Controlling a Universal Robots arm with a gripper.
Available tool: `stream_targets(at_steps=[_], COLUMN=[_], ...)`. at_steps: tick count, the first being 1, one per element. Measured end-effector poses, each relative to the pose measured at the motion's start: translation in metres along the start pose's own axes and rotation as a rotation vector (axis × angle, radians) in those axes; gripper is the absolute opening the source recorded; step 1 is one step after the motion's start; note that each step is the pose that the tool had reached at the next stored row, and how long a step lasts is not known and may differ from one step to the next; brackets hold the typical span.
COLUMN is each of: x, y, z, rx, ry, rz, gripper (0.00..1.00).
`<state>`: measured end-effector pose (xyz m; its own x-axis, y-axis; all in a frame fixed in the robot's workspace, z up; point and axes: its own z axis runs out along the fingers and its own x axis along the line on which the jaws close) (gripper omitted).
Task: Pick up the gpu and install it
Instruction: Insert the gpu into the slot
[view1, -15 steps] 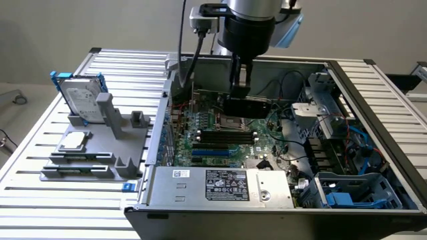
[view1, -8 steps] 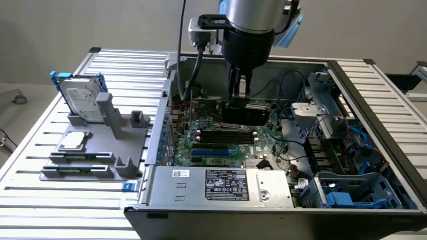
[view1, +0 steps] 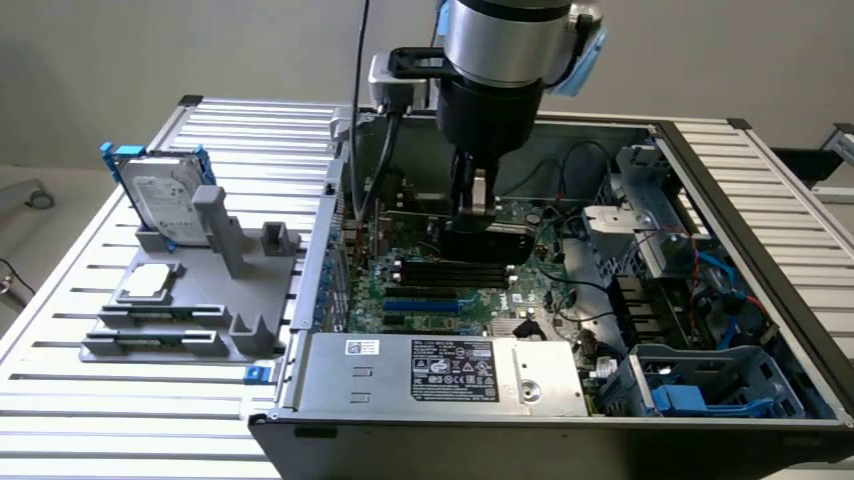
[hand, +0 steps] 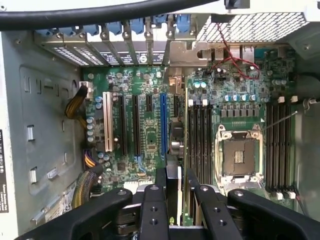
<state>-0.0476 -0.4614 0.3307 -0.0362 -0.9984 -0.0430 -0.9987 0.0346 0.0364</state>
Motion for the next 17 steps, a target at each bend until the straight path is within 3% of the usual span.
stream_targets(at_steps=[13, 17], x=[0.010, 0.010], y=[0.0196, 0.0212], z=[0.0234, 0.0256], rx=[-0.0006, 0.0001], ry=[-0.0012, -0.0008], rz=[-0.018, -0.021], gripper=[0.26, 0.26])
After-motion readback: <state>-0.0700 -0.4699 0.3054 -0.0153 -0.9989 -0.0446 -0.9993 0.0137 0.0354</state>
